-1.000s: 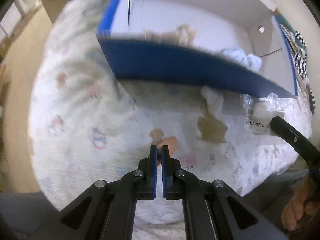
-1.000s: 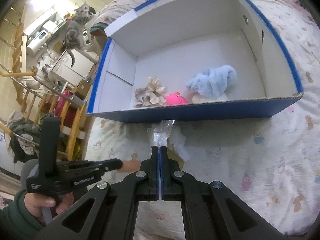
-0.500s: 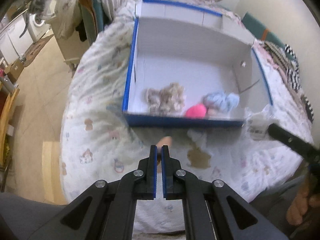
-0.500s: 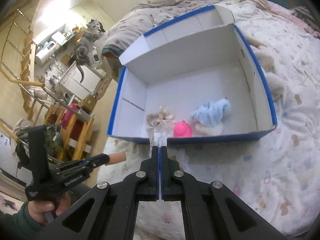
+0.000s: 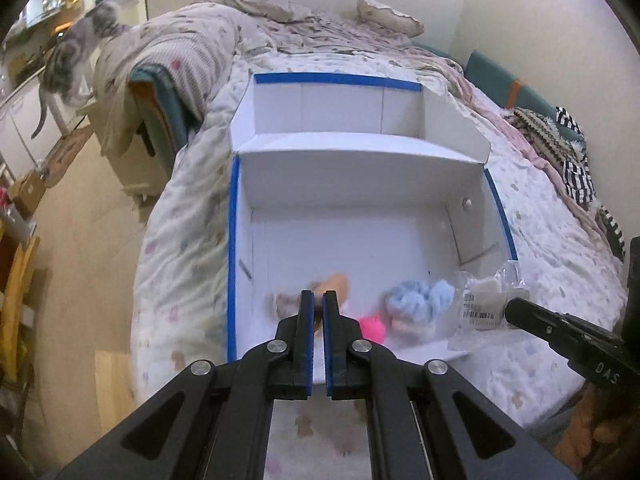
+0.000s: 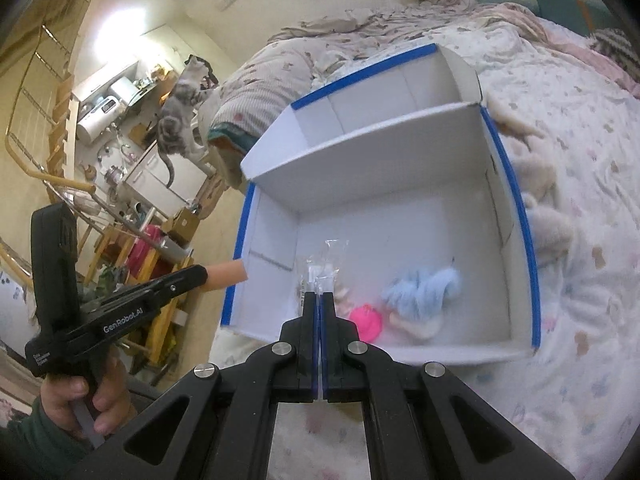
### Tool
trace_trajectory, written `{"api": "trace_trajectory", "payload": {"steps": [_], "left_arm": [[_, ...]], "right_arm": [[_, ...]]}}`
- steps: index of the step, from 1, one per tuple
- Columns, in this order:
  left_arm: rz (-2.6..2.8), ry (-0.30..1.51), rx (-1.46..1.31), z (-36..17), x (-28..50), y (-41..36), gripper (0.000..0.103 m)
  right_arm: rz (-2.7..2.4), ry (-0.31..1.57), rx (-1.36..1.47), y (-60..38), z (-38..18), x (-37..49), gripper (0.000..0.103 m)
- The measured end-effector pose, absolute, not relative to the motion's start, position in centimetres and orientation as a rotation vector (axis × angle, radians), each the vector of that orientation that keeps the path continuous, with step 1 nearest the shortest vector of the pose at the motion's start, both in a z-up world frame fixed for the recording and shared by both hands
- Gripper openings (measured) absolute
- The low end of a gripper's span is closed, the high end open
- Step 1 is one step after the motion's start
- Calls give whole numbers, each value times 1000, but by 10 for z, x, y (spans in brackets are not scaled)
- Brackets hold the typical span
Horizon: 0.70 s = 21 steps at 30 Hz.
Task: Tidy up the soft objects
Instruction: 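Carry tan item and clear packet into the box and open both tools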
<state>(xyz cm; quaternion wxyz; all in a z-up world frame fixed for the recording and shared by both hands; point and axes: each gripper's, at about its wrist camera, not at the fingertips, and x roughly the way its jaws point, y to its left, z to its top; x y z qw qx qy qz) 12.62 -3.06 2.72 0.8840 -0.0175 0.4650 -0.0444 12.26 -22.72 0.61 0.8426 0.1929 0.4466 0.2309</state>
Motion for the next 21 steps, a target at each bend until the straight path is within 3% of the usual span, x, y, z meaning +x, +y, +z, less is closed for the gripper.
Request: {"api": "trace_trajectory", "payload": {"steps": [21], "left_arm": [[-133,1081,-35,-72,191,-53,4]], "right_arm": [[433,1078,407,-223,-62,179,3]]}}
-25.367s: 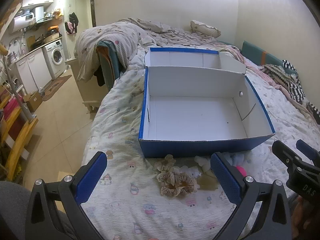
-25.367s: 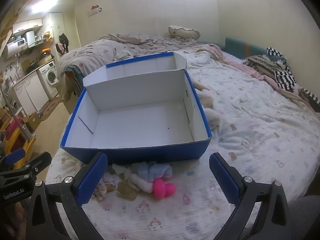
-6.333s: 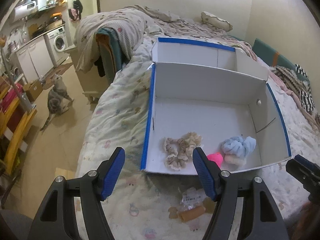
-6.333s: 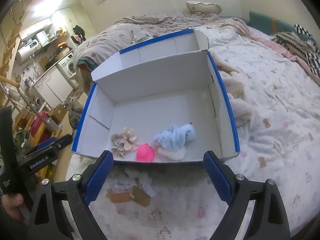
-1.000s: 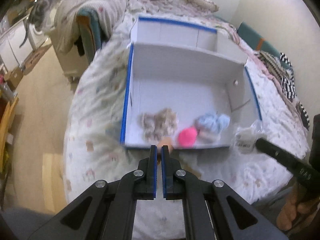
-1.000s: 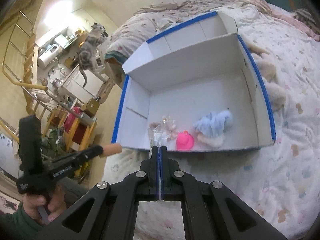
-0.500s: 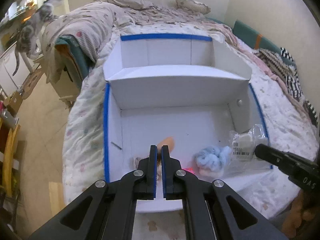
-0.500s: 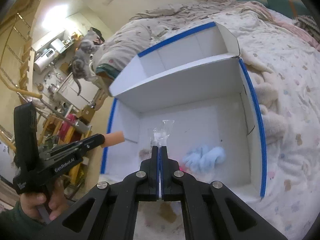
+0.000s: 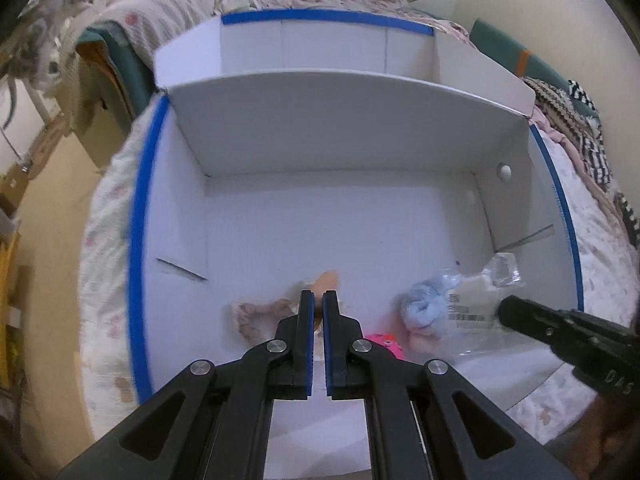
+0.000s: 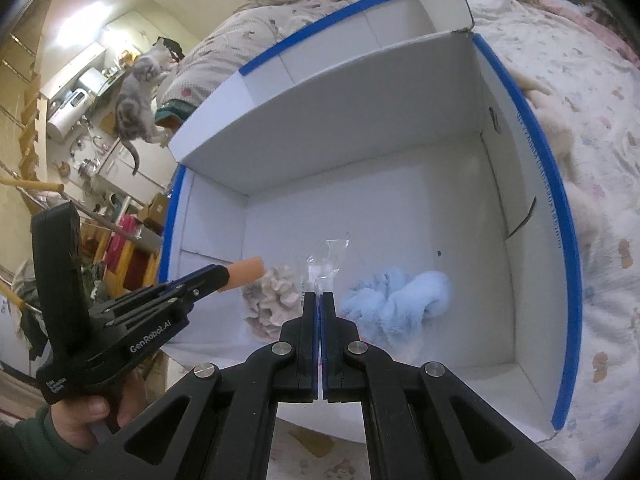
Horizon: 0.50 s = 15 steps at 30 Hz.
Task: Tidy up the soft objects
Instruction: 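Carry tan item and clear packet into the box and open both tools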
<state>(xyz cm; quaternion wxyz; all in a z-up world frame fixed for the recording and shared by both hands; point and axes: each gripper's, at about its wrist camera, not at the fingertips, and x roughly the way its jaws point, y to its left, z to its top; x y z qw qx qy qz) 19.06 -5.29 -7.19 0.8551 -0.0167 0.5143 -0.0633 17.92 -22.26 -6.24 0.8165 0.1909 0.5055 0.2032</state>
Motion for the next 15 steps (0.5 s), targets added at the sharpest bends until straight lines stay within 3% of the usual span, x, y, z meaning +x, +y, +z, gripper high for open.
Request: {"api": "trace_trajectory", "payload": {"steps": [15], "left_arm": [[-209,1129,-17,-85,183,-75,5]], "right_arm": [[448,1172,413,-217,-86,184,3]]}}
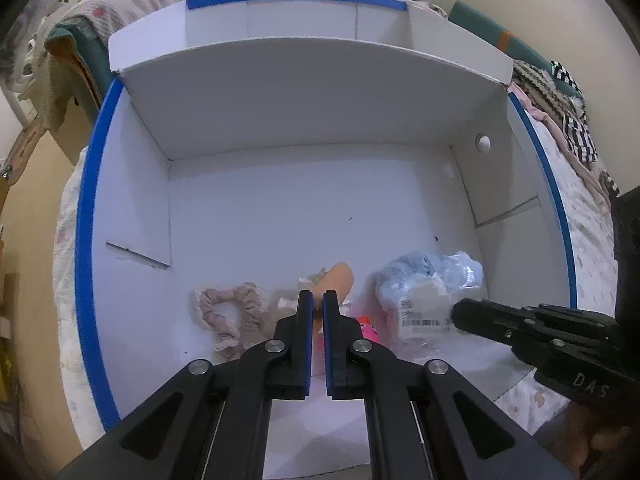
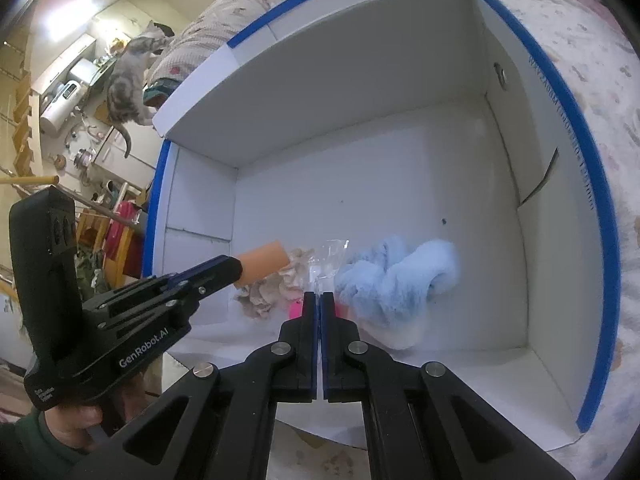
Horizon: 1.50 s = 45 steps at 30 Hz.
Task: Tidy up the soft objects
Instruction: 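Carry tan item and clear packet into the box and open both tools, then lift both tools out of the box toward the remaining white packet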
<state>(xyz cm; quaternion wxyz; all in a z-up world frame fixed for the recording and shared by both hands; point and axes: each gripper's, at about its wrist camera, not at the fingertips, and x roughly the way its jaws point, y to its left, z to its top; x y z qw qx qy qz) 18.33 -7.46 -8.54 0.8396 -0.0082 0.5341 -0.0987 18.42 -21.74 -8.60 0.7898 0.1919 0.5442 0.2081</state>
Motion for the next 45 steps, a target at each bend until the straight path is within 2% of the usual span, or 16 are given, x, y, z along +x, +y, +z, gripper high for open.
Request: {"api": "trace_trajectory", "payload": {"steps": [8,12,14,16,17,18,19,23,28,45], "left_arm": [[-214,1148,4,-87,181,-77,14],[-206,1142,21,-84,181,-79,27],[-205,1136,27,-83,181,-79,34],[-198,1127,28,-80,181,-79,48],[-192,1121,29,-78,180,-78,52],[-184,1113,32,-77,180,-78,57],[-178,1103,36,-74,179,-77,59],[-154,1083,53,-68,179,-77,61],[-140,1061,51,-64,176,-74,62],[-74,976,79,-32,135,-47,65]], "right_arm": [[449,1202,387,-211,-88,184,4],[442,1198,373,-210,-86,184,7],[439,1197,369,-210,-86,184,16],[431,1194,380,-213,-86,184,36],[429,1193,394,-214,-86,185,43],[424,1192,410,-217,-86,185,60],[419,1189,428,-220,-86,185,66],[404,1161,496,-231,-84,185,72],[367,1131,540,-240,-80,186,89],[323,1089,481,-241,-61,160,89]]}}
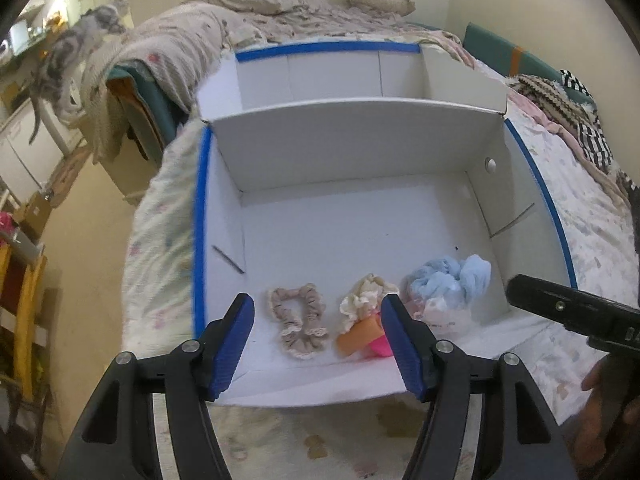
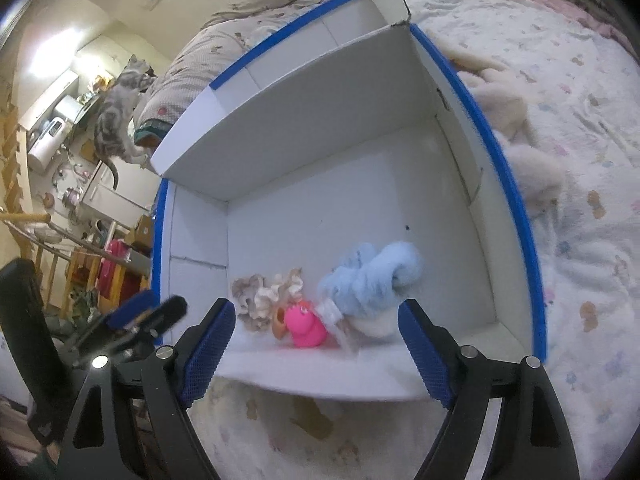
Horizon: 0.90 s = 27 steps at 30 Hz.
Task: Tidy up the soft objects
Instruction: 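Lift both tools out of the box toward the remaining white packet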
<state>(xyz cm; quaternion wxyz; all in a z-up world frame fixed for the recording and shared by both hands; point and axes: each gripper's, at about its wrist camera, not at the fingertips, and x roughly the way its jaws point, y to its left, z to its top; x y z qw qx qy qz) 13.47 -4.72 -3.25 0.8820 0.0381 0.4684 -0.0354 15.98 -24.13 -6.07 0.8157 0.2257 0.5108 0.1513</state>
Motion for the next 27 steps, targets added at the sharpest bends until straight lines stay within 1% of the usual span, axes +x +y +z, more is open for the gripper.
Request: {"api": "trace_trajectory", "payload": {"steps": [2,18,22,27], "left_arm": [[-61,972,66,-31,127,-42,67],[23,1025,-40,-40,73,-3,67],[-10,1049,-27,-50,62,-11,67],[-75,1116,52,-77,60,-40,67]], "right_arm": [[328,1077,468,-241,-55,153,89],[286,1041,415,-245,-47,108,89],[252,1054,420,-249,-52,99,89],[205,1074,453,-259,-60,90,89]]}}
